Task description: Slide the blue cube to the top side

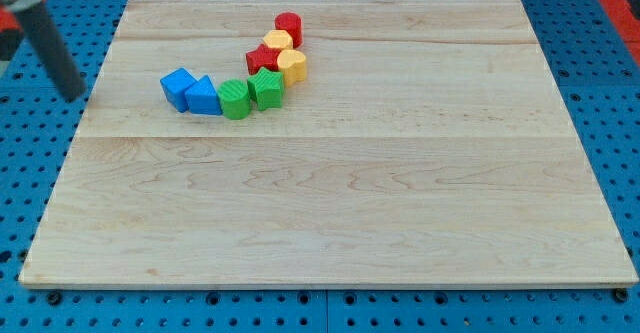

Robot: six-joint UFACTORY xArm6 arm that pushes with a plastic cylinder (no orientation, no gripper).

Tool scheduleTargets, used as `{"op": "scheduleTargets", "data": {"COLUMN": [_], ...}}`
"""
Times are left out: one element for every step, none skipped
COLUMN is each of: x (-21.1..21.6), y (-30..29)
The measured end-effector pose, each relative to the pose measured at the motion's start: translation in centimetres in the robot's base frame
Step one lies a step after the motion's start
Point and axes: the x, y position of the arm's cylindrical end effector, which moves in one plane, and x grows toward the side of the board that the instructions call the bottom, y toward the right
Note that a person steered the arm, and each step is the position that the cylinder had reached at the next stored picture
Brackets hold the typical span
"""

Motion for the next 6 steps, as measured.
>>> {"op": "scheduleTargets", "data": {"x": [2.7, 0.6, -1.7, -4.5, -6.3, -9.9], "y": [5.9, 9.3, 14.2, 12.7, 12.8, 12.5]}}
